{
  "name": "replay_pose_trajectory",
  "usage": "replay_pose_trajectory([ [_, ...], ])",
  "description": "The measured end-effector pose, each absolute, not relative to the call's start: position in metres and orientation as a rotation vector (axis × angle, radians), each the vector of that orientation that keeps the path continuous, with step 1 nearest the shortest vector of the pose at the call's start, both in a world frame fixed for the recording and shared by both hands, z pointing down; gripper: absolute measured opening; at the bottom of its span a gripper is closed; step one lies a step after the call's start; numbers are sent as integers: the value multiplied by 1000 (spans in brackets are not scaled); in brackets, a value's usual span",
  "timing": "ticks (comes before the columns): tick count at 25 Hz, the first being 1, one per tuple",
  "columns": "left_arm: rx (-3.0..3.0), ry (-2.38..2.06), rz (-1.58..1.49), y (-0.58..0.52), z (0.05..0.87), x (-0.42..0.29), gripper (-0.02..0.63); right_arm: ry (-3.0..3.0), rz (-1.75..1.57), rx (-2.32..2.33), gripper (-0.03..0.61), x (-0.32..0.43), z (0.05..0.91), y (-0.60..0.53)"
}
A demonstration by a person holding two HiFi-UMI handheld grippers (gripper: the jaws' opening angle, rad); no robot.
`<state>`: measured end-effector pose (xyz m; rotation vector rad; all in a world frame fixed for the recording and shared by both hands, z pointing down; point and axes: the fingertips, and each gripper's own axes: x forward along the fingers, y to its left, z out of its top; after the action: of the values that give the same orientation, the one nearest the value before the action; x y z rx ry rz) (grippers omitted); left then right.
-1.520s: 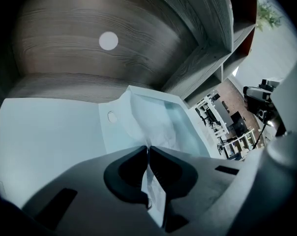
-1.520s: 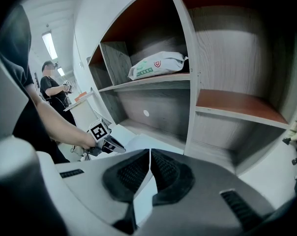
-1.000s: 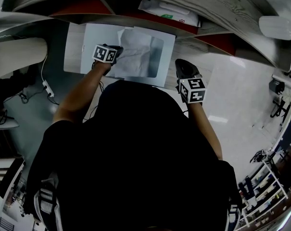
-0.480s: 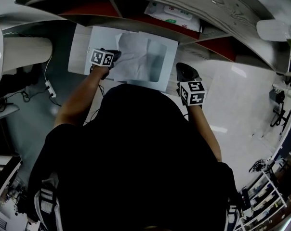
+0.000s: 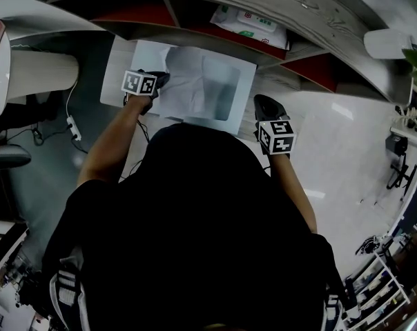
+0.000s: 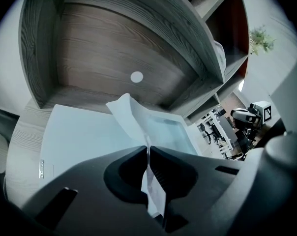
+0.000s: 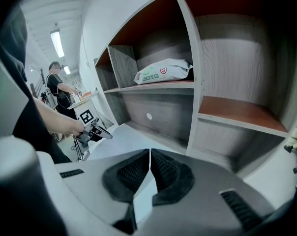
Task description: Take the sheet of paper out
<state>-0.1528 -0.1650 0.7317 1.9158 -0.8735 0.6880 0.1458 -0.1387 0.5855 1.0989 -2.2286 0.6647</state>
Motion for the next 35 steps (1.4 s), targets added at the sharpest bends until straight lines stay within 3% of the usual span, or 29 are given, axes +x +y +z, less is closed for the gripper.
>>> replay_pose_trajectory([
  [35, 2081, -847, 448, -154, 612, -132, 35, -2281, 591, 1058, 17, 138, 572, -131],
])
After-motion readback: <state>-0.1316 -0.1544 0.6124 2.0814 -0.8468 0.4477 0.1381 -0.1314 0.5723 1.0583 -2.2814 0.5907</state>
